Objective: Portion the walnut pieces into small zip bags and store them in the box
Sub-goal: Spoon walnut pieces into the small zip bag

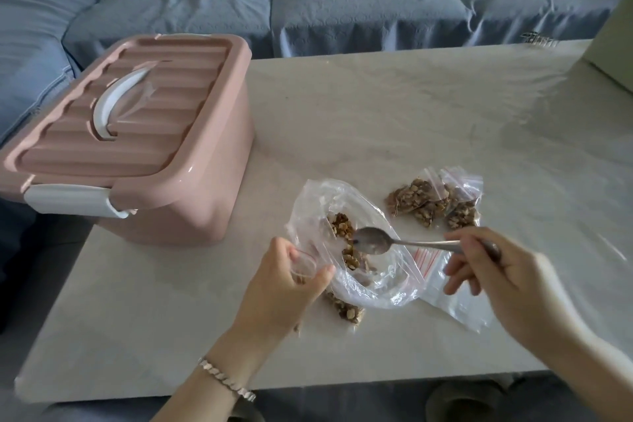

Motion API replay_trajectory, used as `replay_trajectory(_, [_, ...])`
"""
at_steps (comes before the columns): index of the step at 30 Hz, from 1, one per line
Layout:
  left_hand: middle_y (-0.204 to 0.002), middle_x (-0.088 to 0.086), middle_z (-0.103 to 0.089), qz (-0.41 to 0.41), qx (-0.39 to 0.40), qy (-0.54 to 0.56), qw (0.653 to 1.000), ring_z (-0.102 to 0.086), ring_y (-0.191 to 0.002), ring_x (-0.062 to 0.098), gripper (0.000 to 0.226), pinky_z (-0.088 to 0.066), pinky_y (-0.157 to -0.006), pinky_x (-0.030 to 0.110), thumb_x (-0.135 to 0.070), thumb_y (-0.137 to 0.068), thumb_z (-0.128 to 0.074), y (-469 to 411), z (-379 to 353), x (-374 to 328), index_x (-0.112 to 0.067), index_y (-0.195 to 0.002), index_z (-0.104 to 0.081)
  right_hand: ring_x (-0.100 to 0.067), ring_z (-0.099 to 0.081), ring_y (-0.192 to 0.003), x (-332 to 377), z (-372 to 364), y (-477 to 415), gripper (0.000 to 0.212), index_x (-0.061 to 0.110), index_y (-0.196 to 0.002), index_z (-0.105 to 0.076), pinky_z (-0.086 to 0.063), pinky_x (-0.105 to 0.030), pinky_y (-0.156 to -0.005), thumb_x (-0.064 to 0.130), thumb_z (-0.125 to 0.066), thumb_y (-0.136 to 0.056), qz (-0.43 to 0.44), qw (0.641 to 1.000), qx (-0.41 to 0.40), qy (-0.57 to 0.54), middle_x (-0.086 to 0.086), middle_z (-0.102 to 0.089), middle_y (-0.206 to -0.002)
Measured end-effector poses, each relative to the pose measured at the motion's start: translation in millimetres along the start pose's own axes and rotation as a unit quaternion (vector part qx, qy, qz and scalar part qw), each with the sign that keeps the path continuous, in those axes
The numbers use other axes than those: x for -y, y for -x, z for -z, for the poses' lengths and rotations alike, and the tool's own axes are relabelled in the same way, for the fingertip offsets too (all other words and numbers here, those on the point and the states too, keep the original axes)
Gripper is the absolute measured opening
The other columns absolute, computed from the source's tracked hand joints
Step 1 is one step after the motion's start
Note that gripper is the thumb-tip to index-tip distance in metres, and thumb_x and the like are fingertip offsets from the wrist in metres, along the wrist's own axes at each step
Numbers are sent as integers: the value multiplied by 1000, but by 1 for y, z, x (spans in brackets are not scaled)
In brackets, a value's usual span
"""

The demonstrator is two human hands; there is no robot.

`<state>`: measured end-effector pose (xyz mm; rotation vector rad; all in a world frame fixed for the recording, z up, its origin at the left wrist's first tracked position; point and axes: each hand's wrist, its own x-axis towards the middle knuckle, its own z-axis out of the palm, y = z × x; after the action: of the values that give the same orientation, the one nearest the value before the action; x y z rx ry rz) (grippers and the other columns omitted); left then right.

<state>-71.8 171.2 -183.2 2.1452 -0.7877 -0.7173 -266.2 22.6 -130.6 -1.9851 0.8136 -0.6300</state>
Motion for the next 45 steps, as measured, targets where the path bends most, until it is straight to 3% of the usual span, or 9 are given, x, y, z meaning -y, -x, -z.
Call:
replay_trajectory(2, [-80,-7,-58,21,51,-32,998,-56,-58,4,46,-42,-51,20,-63,-75,-56,2,-5,-3,-27,-96,-37,-10,-64,-52,-11,-13,5,29,29,-87,-61,-45,-16,-50,6,-46,-93,-23,1000,14,16,4,-67,-76])
replay_trajectory(9, [-92,-19,-48,34,71,15,997,-50,-81,-5,47,-40,-59,13,-57,-81,-56,-3,-15,-18,-22,-104,-37,-9,-64,-54,-27,-34,14,27,30,-91,-58,-42,-14,-51,8,-42,-94,-66,996,45,35,8,-65,-79])
replay_trajectory(13, [-91,-21,-47,58,9,123,991,-45,-79,-12,28,-37,-58,-1,-43,-83,-62,-6,-16,-26,-31,-87,-37,-18,-64,-50,-32,-39,17,27,20,-90,-60,-40,-17,-44,5,-38,-96,-145,988,24,-51,-2,-67,-68])
replay_trajectory(19, [-94,-14,-48,57,-2,153,987,-48,-80,-6,34,-37,-58,10,-41,-84,-61,-10,-15,-28,-22,-101,-39,-19,-59,-41,-32,-37,7,26,-1,-87,-60,-35,-16,-37,2,-36,-97,-290,930,-33,-226,-8,-62,-50])
replay_trajectory(22, [-93,-15,-47,62,-13,170,983,-47,-79,-7,35,-37,-55,0,-37,-85,-61,-9,-12,-25,-18,-106,-42,-17,-59,-40,-33,-32,5,26,-1,-87,-61,-39,-16,-37,3,-36,-97,-335,902,-45,-268,-9,-62,-50])
replay_trajectory(29, [-95,-16,-45,71,-23,162,984,-45,-80,-8,36,-36,-55,0,-37,-85,-61,-8,-7,-18,-17,-107,-41,-17,-58,-39,-30,-26,6,26,-3,-88,-61,-39,-17,-37,4,-38,-97,-339,899,-46,-275,-10,-62,-50])
replay_trajectory(36, [-101,-12,-50,67,25,124,990,-47,-86,-8,41,-33,-61,9,-43,-82,-62,-14,-12,-16,-18,-107,-42,-20,-62,-44,-22,-46,2,24,4,-89,-60,-36,-17,-38,6,-37,-98,-252,946,-36,-200,-7,-63,-52])
replay_trajectory(40, [-97,-14,-49,70,4,133,989,-48,-82,-7,32,-36,-56,-3,-39,-83,-64,-17,-13,-18,-21,-100,-43,-21,-65,-50,-21,-56,2,26,14,-87,-61,-39,-17,-42,9,-37,-97,-190,972,-43,-129,-7,-65,-58])
replay_trajectory(45, [-100,-12,-47,83,-8,148,986,-47,-82,-6,26,-35,-59,11,-37,-83,-63,-23,-7,-16,-26,-92,-42,-17,-64,-49,-21,-59,3,26,15,-88,-61,-38,-15,-41,9,-37,-97,-183,975,-63,-111,-8,-64,-59])
